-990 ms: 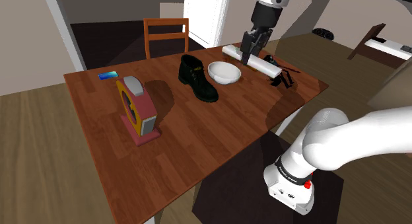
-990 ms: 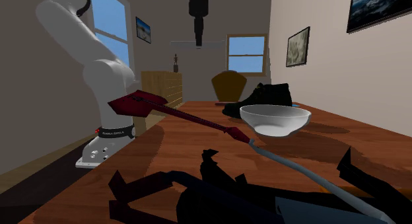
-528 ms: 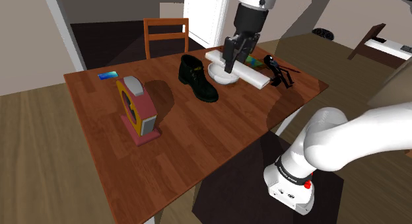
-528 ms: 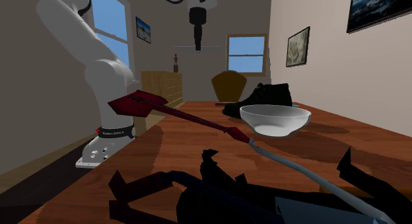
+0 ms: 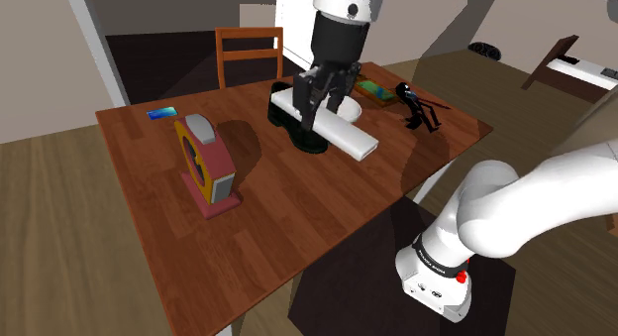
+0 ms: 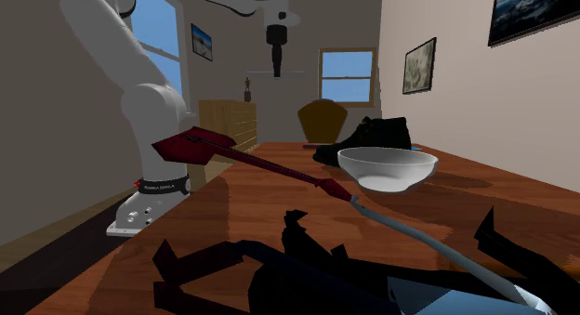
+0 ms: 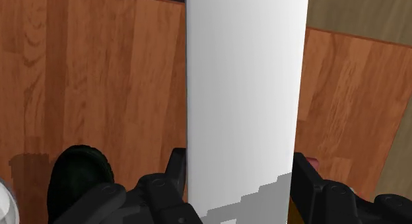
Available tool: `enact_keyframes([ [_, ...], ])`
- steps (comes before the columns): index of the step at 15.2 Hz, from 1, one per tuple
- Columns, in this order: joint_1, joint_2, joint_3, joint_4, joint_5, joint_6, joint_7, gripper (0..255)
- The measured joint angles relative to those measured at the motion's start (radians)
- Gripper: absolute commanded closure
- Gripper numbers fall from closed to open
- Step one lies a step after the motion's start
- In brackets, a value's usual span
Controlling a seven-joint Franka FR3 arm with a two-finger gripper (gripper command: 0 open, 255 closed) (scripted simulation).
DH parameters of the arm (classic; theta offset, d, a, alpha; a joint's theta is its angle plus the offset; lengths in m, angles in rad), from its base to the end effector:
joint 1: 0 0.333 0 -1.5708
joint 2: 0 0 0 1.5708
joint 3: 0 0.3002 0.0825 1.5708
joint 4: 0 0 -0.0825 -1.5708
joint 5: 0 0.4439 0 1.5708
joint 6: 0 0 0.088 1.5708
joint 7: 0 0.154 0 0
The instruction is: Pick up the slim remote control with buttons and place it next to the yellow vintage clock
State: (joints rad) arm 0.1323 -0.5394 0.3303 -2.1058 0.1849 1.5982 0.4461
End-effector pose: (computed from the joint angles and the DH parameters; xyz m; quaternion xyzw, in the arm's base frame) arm 0.3926 0.2456 0.5501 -0.9998 0.0157 0.0001 0.0096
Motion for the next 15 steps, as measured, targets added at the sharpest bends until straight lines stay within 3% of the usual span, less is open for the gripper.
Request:
enact_keyframes([
  [7, 0.018, 0.153, 0.15, 0.151, 0.005, 0.021, 0.178, 255],
  [13, 0.036, 0.357, 0.301, 0.348, -0.065, 0.024, 0.37, 255],
  [15, 0.043, 0.393, 0.325, 0.356, -0.083, 0.048, 0.404, 255],
])
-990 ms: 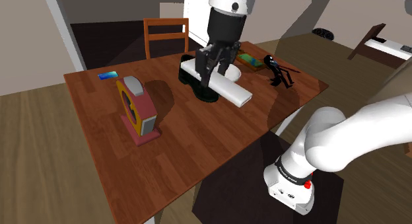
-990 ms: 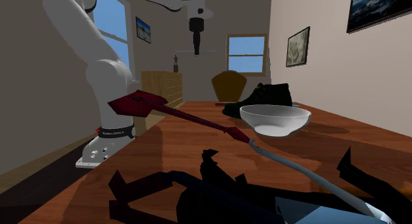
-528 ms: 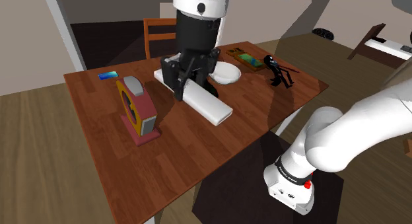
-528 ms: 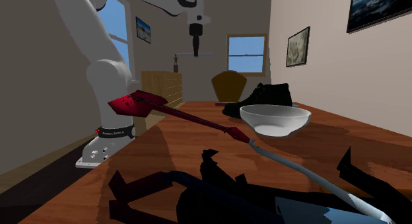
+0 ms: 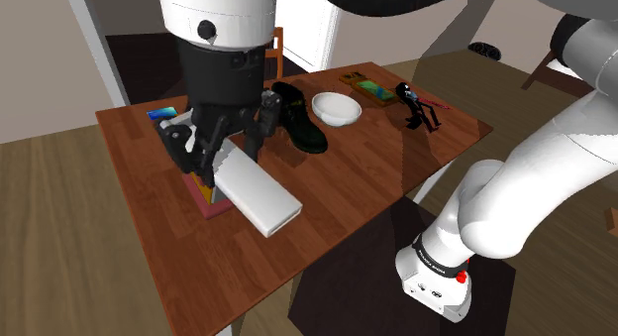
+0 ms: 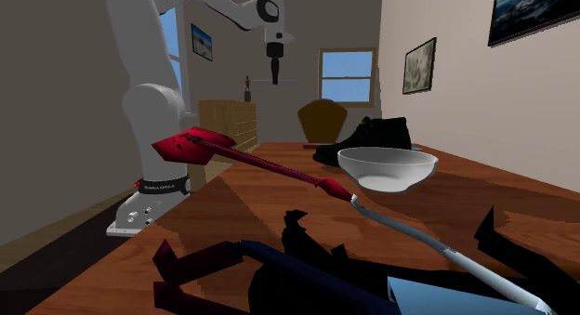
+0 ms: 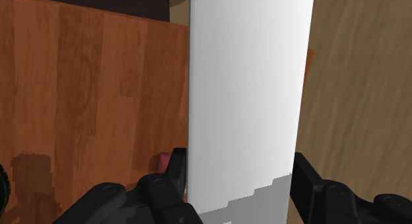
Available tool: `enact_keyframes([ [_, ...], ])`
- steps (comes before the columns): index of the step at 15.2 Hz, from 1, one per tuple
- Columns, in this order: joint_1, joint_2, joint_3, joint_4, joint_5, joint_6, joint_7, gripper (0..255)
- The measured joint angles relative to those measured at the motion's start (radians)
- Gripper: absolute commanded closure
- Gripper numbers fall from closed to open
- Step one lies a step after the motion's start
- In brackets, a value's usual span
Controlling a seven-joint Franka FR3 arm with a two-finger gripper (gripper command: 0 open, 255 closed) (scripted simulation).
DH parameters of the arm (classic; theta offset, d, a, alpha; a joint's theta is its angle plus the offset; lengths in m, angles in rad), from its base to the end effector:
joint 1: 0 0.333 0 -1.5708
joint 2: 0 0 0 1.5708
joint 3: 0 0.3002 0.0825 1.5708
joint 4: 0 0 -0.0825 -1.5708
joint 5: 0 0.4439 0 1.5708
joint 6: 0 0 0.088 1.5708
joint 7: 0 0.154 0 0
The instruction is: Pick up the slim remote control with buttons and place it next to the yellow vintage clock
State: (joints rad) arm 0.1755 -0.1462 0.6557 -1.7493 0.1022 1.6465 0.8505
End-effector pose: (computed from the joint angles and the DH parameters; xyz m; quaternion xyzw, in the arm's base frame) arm 0.3721 0.4532 0.5412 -0.9998 0.0155 0.0003 0.0094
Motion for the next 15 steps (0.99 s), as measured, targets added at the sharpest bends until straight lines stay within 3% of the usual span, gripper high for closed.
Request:
enact_keyframes([
  [15, 0.009, -0.007, 0.013, -0.206, 0.01, 0.201, 0.0, 255],
])
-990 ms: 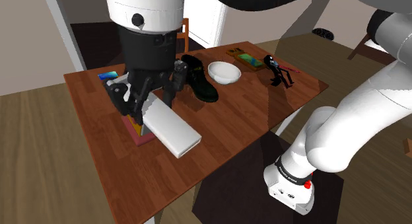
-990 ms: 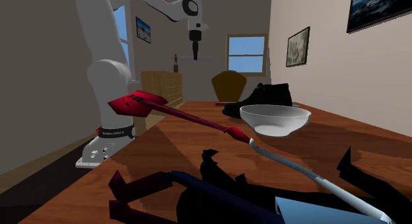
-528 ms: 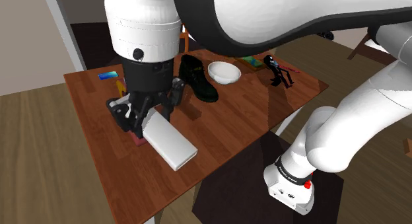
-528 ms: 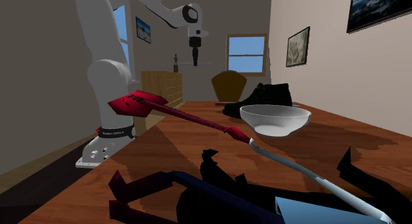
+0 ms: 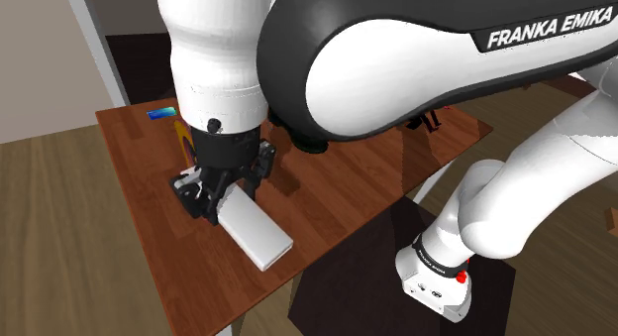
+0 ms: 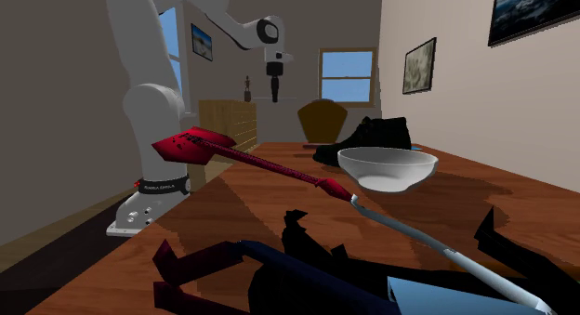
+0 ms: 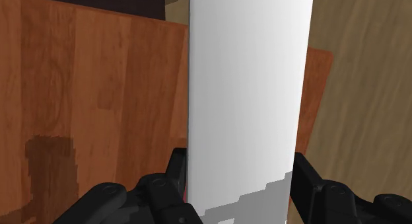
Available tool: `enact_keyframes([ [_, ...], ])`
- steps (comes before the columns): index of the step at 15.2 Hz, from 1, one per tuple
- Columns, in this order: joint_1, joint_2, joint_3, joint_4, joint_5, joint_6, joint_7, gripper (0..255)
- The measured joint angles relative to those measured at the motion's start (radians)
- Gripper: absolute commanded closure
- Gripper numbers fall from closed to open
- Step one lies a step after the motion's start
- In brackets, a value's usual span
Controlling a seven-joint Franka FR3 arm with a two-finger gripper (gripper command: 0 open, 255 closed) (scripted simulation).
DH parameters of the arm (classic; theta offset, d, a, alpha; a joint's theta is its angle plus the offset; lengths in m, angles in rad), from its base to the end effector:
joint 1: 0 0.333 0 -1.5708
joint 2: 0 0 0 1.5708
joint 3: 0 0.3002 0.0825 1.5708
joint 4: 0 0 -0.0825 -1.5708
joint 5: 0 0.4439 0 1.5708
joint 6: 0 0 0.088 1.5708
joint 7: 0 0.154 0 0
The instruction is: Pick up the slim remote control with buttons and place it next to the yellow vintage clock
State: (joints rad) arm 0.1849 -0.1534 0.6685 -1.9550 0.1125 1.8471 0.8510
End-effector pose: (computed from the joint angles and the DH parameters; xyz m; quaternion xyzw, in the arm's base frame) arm 0.3688 0.4560 0.4510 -0.9998 0.0163 0.0004 0.0098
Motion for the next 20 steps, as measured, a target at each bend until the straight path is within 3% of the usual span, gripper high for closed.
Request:
enact_keyframes([
  [20, 0.005, 0.079, 0.028, -0.207, -0.042, 0.271, 0.03, 255],
])
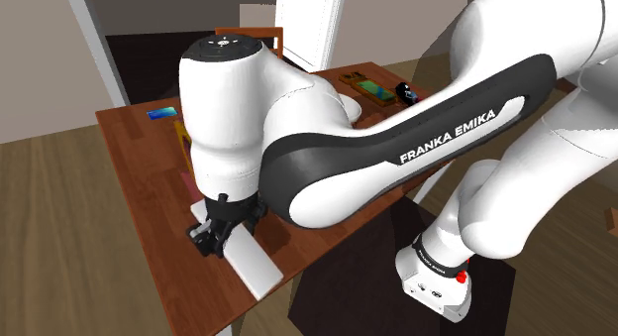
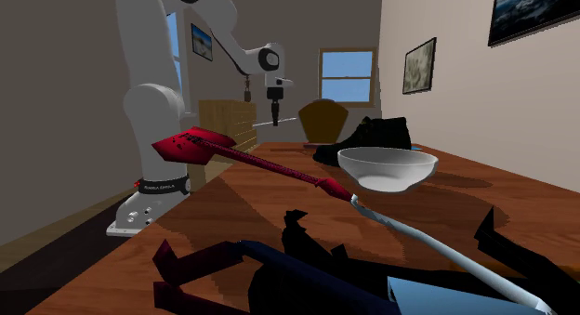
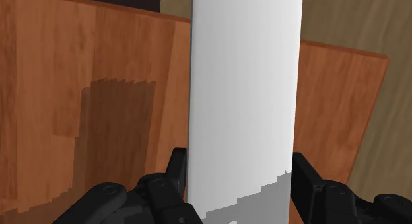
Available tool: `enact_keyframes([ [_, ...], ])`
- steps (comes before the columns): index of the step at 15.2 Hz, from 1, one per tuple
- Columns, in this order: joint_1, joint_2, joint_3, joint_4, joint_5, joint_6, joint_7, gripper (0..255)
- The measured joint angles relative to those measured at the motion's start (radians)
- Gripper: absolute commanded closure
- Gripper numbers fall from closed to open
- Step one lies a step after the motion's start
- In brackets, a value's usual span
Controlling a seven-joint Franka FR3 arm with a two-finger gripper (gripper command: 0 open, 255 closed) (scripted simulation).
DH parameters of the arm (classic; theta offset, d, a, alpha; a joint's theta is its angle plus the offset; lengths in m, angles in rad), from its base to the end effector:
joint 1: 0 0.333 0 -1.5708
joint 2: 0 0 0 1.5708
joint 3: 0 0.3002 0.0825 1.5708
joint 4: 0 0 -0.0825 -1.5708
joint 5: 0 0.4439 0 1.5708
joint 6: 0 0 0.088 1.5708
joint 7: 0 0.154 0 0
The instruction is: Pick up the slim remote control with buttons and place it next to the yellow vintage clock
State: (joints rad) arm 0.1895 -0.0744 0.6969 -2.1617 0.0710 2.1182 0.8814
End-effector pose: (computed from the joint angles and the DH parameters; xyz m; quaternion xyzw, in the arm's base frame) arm 0.3624 0.4523 0.3297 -0.9998 0.0163 0.0005 0.0098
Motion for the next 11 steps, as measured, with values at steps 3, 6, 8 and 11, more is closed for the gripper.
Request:
enact_keyframes([
  [3, 0.0, 0.021, 0.004, -0.025, -0.014, 0.042, 0.01, 255],
  [6, 0.001, 0.046, 0.008, -0.043, -0.033, 0.08, 0.023, 255],
  [8, 0.001, 0.067, 0.009, -0.051, -0.049, 0.104, 0.035, 255],
  [11, 0.003, 0.092, 0.011, -0.073, -0.07, 0.145, 0.051, 255],
])
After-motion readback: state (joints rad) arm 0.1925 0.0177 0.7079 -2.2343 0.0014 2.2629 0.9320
